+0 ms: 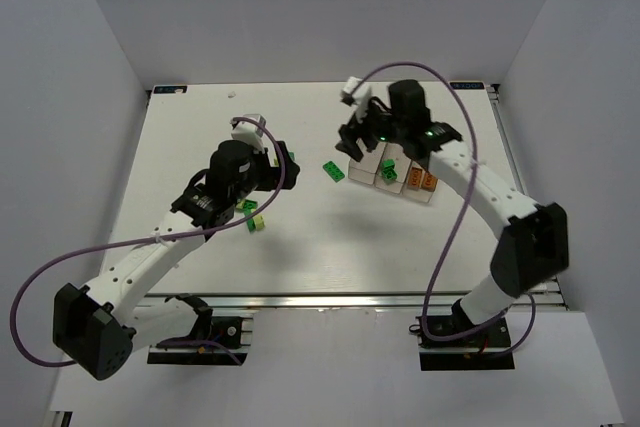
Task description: Sort the legos into containers by color
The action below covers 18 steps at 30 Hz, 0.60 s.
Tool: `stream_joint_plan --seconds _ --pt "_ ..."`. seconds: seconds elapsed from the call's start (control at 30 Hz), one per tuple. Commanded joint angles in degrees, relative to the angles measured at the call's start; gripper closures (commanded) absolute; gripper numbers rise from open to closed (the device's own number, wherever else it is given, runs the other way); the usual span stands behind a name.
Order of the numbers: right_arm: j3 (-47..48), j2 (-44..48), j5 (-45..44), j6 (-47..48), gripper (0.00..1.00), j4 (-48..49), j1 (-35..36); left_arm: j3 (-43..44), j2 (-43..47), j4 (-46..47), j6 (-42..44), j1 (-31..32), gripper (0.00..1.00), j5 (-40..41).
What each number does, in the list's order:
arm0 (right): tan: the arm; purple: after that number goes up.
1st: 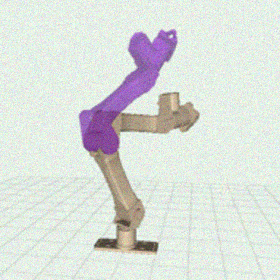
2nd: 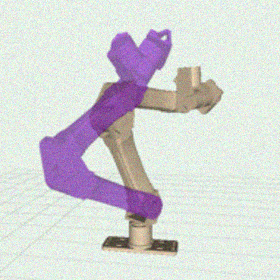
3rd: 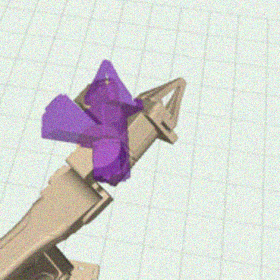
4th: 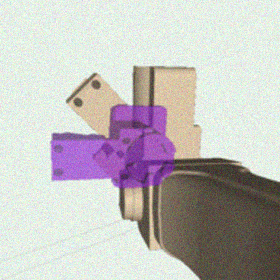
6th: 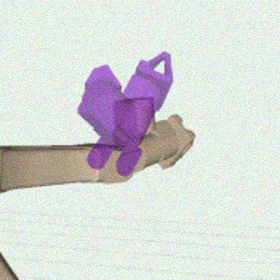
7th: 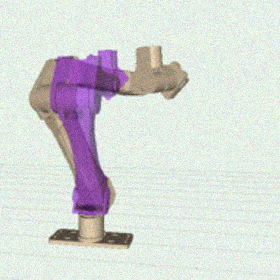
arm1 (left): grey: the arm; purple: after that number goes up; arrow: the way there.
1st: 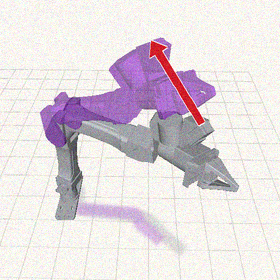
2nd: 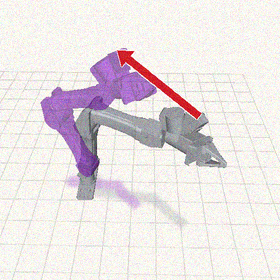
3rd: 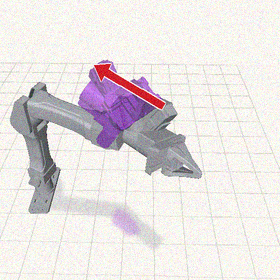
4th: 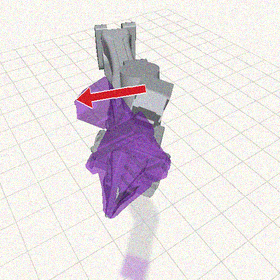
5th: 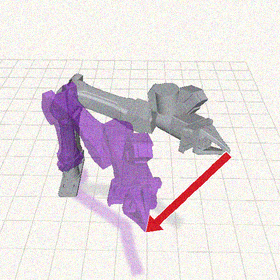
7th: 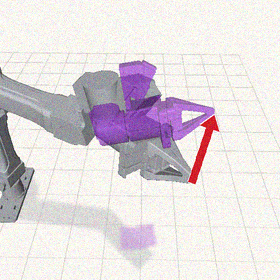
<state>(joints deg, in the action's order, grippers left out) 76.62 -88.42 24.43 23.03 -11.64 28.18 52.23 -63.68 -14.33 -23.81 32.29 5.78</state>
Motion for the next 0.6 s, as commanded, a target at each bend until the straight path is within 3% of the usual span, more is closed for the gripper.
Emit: stream_joint_plan --seconds 0.0,0.2,0.33,0.57 --pt "13.22 -11.10 -8.59 0.62 0.23 -9.35 5.56 -0.10 2.76 0.87 0.35 -0.04 0.02 -0.50" --pt "36.98 -31.16 -18.62 -2.37 0.20 -19.82 7.41 -3.44 8.47 1.14 2.89 0.40 0.02 2.82" --pt "42.54 -37.69 -20.73 -1.93 0.18 -21.76 7.50 -4.59 14.36 2.55 3.33 0.40 0.02 3.97" --pt "45.02 -45.95 -24.07 -0.09 0.22 -24.04 7.59 -4.68 14.46 2.73 2.63 0.40 0.02 2.31"
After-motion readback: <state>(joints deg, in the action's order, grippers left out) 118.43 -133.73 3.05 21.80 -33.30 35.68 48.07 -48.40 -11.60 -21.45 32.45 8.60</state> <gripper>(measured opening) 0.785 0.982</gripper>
